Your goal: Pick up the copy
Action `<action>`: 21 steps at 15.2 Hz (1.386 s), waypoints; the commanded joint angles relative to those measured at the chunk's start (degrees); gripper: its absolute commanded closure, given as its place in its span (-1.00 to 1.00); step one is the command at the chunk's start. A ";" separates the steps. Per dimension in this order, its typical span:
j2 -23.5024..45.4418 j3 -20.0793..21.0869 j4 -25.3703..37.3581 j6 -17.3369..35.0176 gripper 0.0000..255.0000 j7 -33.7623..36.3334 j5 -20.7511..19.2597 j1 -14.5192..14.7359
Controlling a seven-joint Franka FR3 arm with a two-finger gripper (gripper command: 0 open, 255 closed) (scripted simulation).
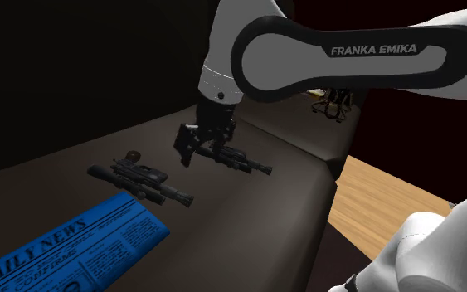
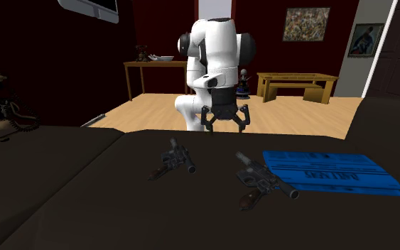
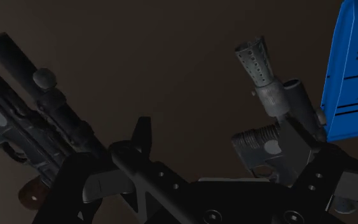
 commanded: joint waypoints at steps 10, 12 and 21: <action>17.93 4.93 14.62 1.02 -1.00 8.73 -6.78 5.23; 18.18 4.89 13.38 2.49 -1.00 8.70 -6.88 5.25; 18.57 4.84 11.07 5.15 1.00 8.66 -7.03 5.27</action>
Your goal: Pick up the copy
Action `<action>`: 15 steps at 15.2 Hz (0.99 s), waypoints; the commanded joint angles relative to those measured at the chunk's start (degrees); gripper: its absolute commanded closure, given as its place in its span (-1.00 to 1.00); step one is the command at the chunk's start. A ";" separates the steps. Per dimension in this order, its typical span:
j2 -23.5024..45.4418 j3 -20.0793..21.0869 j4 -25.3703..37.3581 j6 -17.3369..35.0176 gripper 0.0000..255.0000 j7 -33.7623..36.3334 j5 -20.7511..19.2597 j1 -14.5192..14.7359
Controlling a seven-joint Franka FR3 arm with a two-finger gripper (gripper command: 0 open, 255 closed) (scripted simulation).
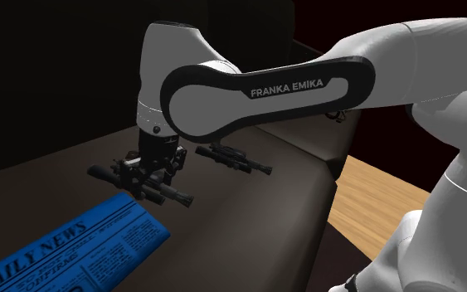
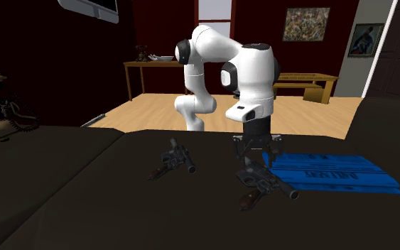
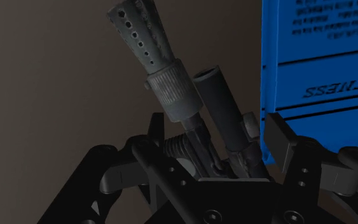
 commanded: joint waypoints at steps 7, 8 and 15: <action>0.06 0.02 0.73 -0.74 1.00 0.05 0.01 0.03; -0.12 0.04 1.29 -1.46 1.00 0.05 0.09 0.01; -0.91 0.15 5.74 -6.63 1.00 0.18 0.40 -0.01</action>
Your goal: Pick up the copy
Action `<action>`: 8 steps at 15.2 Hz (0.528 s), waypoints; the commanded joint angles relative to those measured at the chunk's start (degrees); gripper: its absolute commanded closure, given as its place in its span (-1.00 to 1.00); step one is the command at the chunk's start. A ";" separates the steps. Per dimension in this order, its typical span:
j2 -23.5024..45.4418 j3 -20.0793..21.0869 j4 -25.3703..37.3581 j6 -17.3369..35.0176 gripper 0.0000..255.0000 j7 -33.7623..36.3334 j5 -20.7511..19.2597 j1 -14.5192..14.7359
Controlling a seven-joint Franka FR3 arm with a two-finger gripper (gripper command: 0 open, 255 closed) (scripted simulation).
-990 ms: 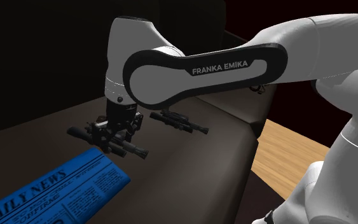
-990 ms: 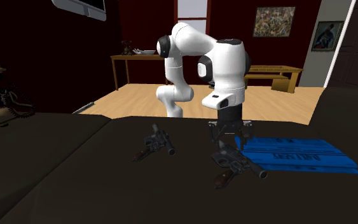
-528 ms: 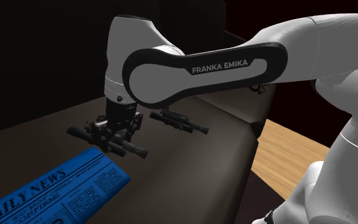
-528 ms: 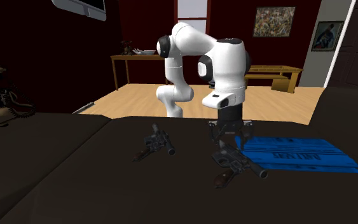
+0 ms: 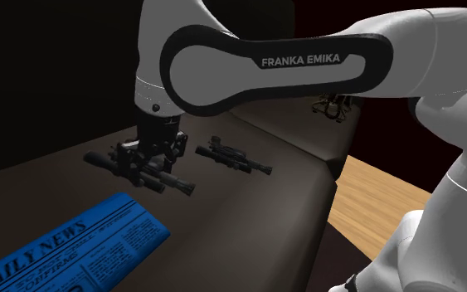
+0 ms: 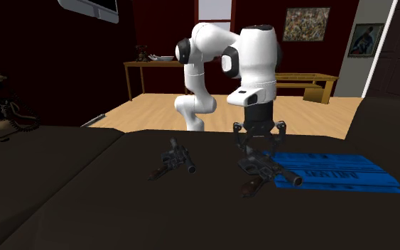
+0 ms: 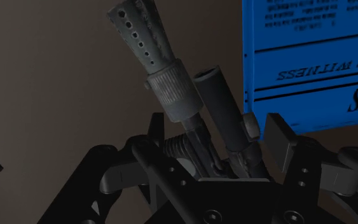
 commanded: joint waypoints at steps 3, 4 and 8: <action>-0.23 0.06 2.89 -3.09 1.00 0.16 0.06 0.04; -0.25 0.07 3.64 -3.85 1.00 0.21 0.06 0.06; -0.24 0.10 5.31 -5.51 1.00 0.33 0.04 0.11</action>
